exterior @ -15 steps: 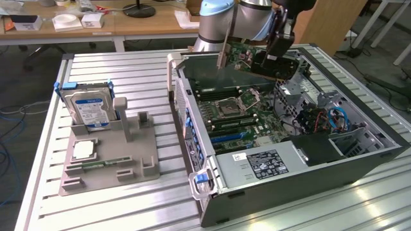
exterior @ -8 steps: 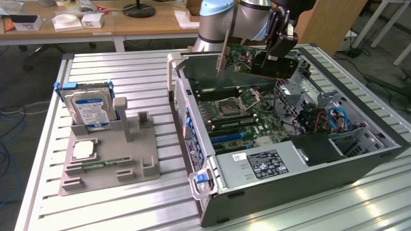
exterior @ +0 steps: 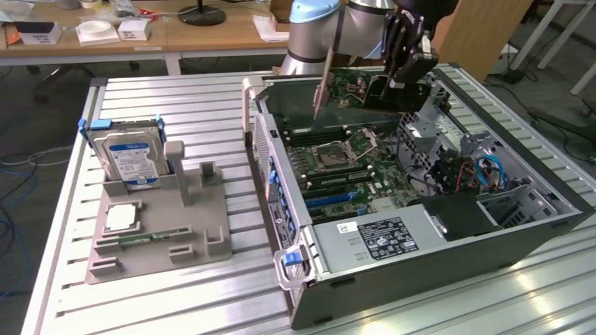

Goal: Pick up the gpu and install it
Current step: 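Insert the gpu into the slot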

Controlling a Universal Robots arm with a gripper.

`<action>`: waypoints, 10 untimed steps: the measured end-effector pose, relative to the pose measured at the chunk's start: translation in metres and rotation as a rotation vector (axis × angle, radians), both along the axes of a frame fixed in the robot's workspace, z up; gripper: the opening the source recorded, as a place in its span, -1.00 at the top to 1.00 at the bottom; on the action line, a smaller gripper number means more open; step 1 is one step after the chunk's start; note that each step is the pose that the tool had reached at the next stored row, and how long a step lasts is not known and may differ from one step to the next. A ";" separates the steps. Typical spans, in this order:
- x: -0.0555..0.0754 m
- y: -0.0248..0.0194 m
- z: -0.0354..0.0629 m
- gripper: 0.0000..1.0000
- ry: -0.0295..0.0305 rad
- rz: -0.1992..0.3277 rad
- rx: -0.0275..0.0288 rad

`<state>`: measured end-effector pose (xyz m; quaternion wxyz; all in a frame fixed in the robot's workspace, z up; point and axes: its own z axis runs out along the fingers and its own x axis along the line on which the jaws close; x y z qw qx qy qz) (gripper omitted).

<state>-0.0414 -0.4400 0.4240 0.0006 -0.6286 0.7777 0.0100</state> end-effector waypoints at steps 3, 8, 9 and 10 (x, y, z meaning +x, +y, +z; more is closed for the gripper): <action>0.000 0.0000 -0.0004 0.47 -0.0001 0.051 0.0001; 0.000 0.0000 -0.0008 0.47 0.0000 0.136 0.0000; 0.000 0.0000 -0.0009 0.47 0.0000 0.154 0.0001; 0.000 0.0000 -0.0010 0.47 -0.0001 0.171 0.0001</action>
